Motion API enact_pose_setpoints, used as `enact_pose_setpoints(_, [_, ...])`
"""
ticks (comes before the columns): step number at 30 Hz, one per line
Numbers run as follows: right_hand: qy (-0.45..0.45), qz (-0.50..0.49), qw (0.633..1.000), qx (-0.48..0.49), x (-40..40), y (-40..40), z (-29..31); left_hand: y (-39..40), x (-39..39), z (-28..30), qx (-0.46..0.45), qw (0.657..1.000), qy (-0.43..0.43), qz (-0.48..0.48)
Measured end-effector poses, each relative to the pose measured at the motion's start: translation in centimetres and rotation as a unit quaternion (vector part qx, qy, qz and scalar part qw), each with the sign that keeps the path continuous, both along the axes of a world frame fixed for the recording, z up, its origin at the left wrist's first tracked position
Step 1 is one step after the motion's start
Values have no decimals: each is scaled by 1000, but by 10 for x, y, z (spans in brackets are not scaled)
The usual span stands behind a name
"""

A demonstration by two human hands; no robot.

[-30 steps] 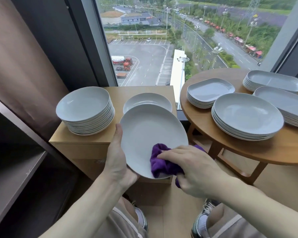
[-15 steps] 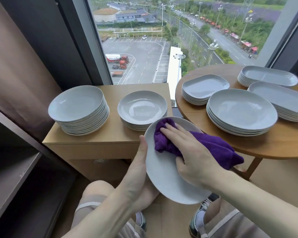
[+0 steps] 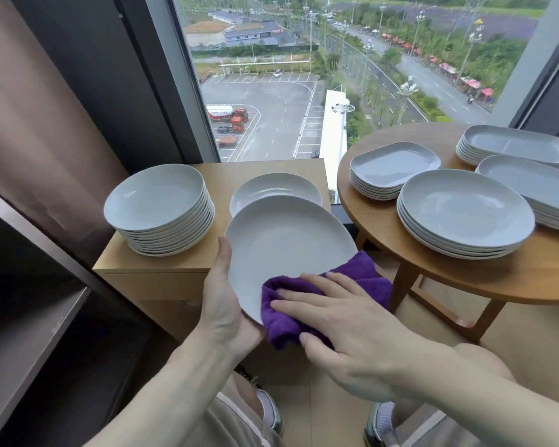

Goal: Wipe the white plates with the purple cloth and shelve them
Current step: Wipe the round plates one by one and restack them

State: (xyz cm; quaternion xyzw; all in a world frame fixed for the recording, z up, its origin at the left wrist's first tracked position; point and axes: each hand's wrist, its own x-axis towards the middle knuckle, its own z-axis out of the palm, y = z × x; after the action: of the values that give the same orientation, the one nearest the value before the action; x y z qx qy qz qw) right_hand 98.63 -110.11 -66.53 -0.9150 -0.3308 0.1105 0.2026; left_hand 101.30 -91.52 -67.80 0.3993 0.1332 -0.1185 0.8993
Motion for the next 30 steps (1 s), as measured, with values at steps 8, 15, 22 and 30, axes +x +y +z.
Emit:
enact_pose_setpoints(8, [-34,-92,992,-80,37,-26,-16,1,-2,6,45,999,-2,-8])
enact_pose_setpoints(15, [-18,-157,987,-41,48,-37,-27,-34,-23,0,17,995,30,-92])
enact_pose_setpoints(22, [-5,-61,997,44,24,-6,-23,-39,-28,-3,-21,991,68,-110])
enact_pose_setpoints(30, [54,19,994,90,-5,3,-8,-23,-14,0,10,996,85,-18])
